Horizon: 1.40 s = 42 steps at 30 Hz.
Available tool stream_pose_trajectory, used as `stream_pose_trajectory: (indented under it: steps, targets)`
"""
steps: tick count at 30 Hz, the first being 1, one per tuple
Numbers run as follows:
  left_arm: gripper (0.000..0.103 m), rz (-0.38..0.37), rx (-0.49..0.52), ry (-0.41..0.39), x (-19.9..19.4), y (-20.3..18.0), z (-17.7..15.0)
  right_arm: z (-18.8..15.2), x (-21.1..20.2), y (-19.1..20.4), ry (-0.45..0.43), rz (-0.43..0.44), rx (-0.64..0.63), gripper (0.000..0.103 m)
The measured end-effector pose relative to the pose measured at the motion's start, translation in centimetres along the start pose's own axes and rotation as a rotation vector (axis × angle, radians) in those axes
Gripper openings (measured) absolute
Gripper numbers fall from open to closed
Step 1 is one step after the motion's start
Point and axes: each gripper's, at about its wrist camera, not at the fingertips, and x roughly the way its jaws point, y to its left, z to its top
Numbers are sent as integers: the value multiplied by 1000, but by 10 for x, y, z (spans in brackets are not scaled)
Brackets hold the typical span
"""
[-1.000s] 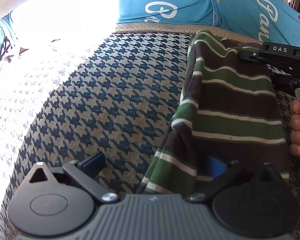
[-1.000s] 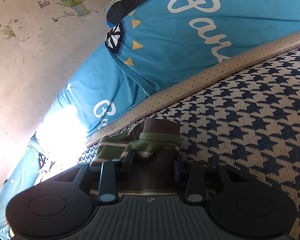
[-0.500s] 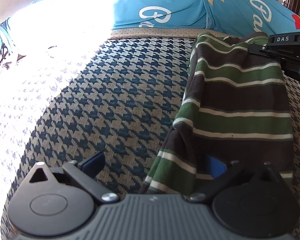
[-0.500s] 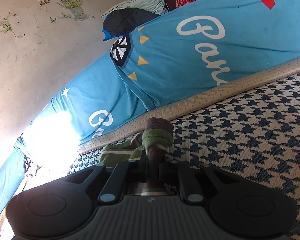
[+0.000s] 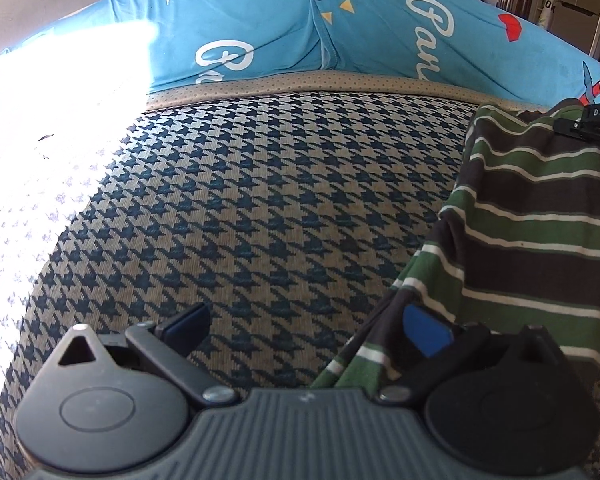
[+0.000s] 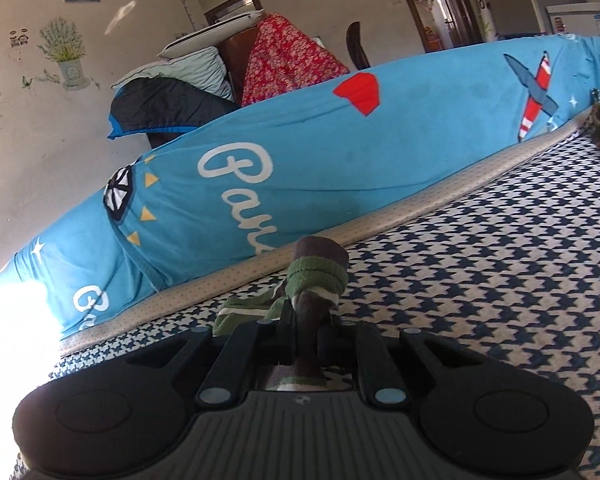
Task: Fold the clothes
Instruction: 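Lay the strip end back on the bed and open the right gripper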
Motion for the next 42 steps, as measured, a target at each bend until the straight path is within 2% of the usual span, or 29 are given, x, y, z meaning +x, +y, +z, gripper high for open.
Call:
stream_pose_trajectory:
  steps: [6,9,12,14,15,24,37,42]
  targets:
    - [103,-51,32,-3,-10,-17,-9,6,-27,-49,-20,-152,37,10]
    - [103,-58,34,-13,-15,-19,-13,2,-27,-72,23,-209,65,10]
    - [103,-46,36,-28,-20,-19,-16,-4,-23,-87,94,-215,82,12]
    - [103,-35,28,-34,-21,-15,-17,-4,-30,-92,97,-226,94,23]
    - [103,-29,22,-36,-22,-13,-18,-4,-34,-94,96,-229,102,24]
    - [103,-6,-70,-7,-36,3,-43,-3,-72,-84,123,-165,122,32]
    - [103,35,-63,-9,-40,6,-64,-35,-106,-42,214,1,65,43]
    - [103,41,-75,-13,-50,11,-76,-52,-119,-32,247,38,40,45]
